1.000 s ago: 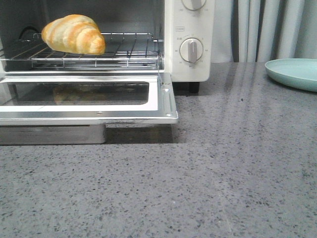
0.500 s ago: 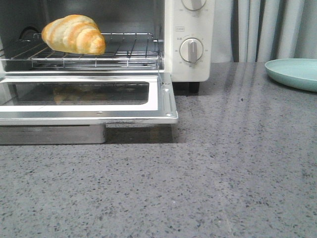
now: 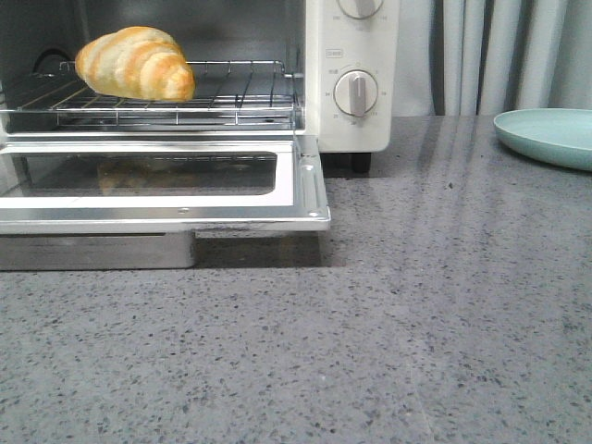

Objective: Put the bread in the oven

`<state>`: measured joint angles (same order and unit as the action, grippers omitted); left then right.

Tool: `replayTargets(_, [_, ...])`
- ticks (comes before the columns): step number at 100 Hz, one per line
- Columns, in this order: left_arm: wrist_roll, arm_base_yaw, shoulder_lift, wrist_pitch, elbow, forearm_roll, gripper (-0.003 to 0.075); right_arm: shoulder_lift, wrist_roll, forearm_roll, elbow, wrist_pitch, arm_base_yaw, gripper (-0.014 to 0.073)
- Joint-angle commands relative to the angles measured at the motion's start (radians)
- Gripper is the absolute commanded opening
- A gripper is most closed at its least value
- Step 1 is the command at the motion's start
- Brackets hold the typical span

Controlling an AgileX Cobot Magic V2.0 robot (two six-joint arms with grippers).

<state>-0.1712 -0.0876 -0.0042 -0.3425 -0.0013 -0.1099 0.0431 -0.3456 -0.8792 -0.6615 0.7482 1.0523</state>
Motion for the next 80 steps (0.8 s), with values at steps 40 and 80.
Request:
replayTargets(40, [0.012,0.002,-0.029,0.068,0.025,-0.003,-0.0021,0.017,-0.003,-0.043,0.025,-0.069,0.001,-0.0058])
replayTargets(80, [0.012,0.002,-0.029,0.068,0.025,-0.003,-0.0021,0.017,-0.129,0.058,0.360,-0.251,-0.278,-0.0058])
